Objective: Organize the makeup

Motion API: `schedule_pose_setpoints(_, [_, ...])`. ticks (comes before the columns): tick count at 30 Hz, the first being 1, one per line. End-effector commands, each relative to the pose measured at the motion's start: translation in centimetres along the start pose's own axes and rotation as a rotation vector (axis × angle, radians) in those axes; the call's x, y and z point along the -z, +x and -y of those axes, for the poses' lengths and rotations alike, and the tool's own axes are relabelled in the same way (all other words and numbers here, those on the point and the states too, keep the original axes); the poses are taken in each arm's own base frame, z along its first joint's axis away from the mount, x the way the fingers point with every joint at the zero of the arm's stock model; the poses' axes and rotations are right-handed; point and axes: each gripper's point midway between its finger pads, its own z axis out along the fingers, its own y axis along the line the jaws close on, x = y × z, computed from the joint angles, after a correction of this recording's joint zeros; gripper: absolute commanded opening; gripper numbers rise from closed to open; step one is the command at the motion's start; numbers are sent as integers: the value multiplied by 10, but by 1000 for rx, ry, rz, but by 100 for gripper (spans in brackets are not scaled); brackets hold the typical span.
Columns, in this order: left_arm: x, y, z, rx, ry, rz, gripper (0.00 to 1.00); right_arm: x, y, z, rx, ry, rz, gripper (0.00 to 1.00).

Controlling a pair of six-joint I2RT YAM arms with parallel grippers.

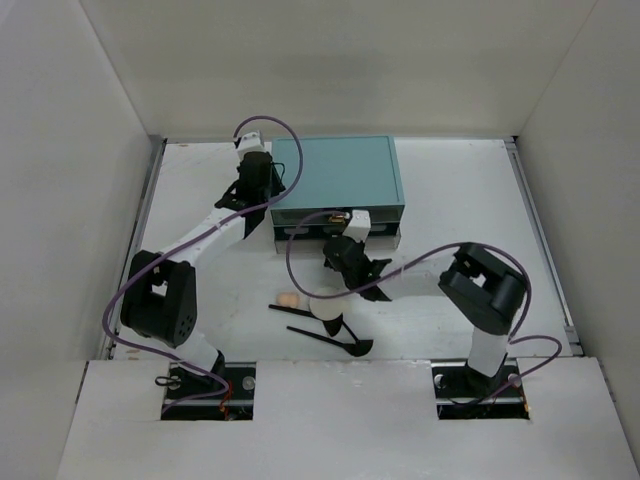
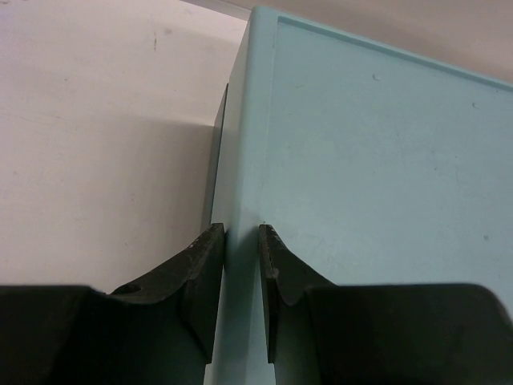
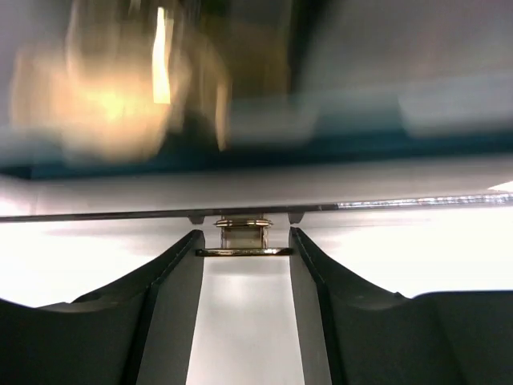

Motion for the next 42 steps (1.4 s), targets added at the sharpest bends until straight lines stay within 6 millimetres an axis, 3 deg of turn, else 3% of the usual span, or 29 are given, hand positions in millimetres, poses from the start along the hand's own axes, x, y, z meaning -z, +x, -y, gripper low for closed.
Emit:
schedule_pose_setpoints(1, [11, 57, 3, -47, 29, -197, 9, 61, 30, -26, -2, -181, -107, 8])
schedule_pose_setpoints(4, [14, 58, 3, -47, 31, -201, 9, 94, 49, -35, 20, -276, -170, 16])
schedule_pose_setpoints(7, [18, 61, 4, -49, 36, -205, 9, 112, 53, -45, 49, -344, -188, 20])
schedule_pose_setpoints(9, [19, 61, 5, -50, 36, -204, 9, 118, 53, -50, 72, -368, -187, 33])
schedule_pose_setpoints(10, [20, 61, 5, -50, 35, -203, 9, 121, 53, -53, 84, -376, -187, 47])
schedule_pose_setpoints(14, [24, 57, 7, -50, 38, -196, 9, 134, 52, -62, 134, -412, -197, 72])
schedule_pose_setpoints(18, [30, 43, 13, -45, 56, -168, 11, 148, 63, -69, 209, -452, -248, 82])
schedule_pose_setpoints(20, [35, 30, 15, -39, 64, -145, 16, 152, 71, -69, 250, -461, -262, 87])
schedule_pose_setpoints(23, [45, 7, 18, -31, 74, -109, 29, 153, 83, -62, 279, -446, -291, 90])
schedule_pose_setpoints(25, [52, -13, 19, -24, 81, -74, 44, 153, 91, -55, 295, -428, -308, 89])
schedule_pose_setpoints(30, [76, -51, 16, -10, 89, 0, 61, 153, 104, -40, 343, -370, -332, 90])
schedule_pose_setpoints(34, [92, -62, 6, 1, 70, 38, 63, 160, 113, -32, 384, -344, -357, 90])
schedule_pose_setpoints(42, [118, -60, -28, 5, -38, 83, 64, 171, 137, -31, 417, -331, -411, 81])
